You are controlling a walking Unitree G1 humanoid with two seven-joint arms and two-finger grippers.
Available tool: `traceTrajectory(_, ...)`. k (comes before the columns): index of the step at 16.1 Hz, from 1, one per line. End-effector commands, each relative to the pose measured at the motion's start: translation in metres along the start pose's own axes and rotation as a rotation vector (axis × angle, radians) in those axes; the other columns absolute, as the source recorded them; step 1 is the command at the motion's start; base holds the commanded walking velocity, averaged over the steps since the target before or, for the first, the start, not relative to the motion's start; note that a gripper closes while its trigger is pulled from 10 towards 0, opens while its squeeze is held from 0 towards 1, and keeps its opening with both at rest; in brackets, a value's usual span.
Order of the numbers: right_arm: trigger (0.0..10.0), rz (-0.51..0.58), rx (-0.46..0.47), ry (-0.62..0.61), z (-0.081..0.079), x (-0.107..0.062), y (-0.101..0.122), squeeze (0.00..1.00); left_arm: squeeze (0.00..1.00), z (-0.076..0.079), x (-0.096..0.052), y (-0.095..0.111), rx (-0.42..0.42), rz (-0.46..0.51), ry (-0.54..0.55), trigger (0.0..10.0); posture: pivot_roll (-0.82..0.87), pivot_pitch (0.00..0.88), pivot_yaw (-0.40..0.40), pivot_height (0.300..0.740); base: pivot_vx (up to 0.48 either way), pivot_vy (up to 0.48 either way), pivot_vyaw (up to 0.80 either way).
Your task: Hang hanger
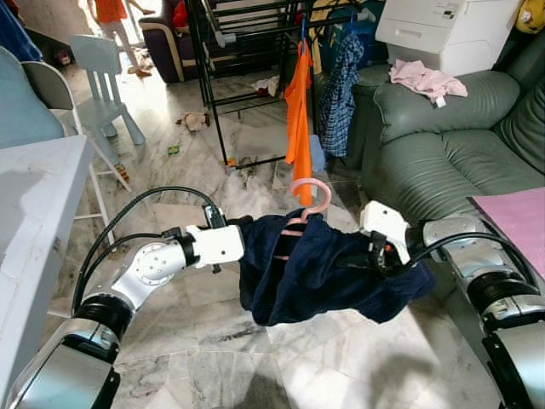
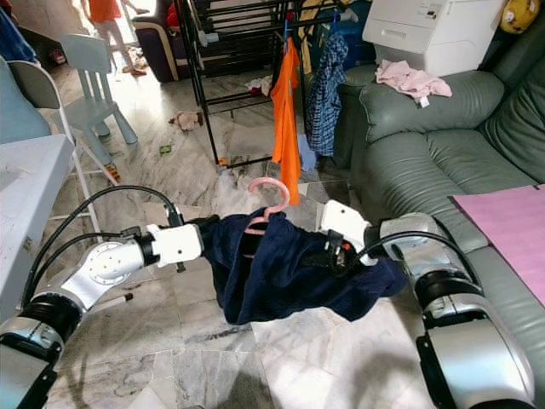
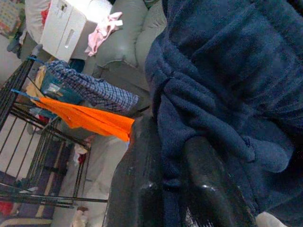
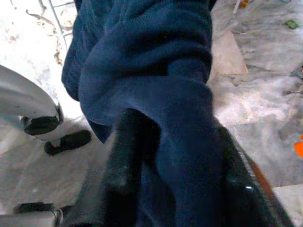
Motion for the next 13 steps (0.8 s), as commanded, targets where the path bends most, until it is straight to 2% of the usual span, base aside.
traceTrajectory(1, 0.0, 0.023, 0.007, 0.008, 0.0016, 0.0039, 0.0051, 0.00, 0.00, -0.0166, 0.0037, 0.0178, 0.015, 0.085, 0.071, 0.0, -0.13, 0.000, 0.046, 0.740, 0.000, 0.000, 0.00)
traceTrajectory(7, 0.0, 0.063, 0.057, -0.058, -0.0009, 0.0055, 0.0012, 0.00, 0.00, -0.0110, 0.0023, 0.0144, 0.005, 0.084, 0.071, 0.0, -0.13, 0.000, 0.041, 0.740, 0.000, 0.000, 0.00)
traceTrajectory(10, 0.0, 0.058, 0.017, -0.080, 0.0008, 0.0065, 0.0044, 0.00, 0.00, -0.0126, -0.0001, 0.0107, 0.008, 0.066, 0.083, 0.0, -0.13, 0.000, 0.037, 0.740, 0.000, 0.000, 0.00)
traceTrajectory(13, 0.0, 0.068, 0.037, -0.091, -0.0018, 0.0078, 0.0028, 0.00, 0.00, -0.0133, 0.0006, 0.0095, 0.008, 0.058, 0.093, 0.0, -0.13, 0.000, 0.037, 0.740, 0.000, 0.000, 0.00)
Point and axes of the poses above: a point about 5 cm out from each wrist's last joint towards the gripper, its own x axis pointing out of the wrist towards the gripper, its own y axis along the axis of the wrist's last joint, z = x × y, the point moved 2 cm from there along x, pointing out of the wrist towards the gripper, and after that the axes turned 14 degrees about -x, right-handed, at the moved point
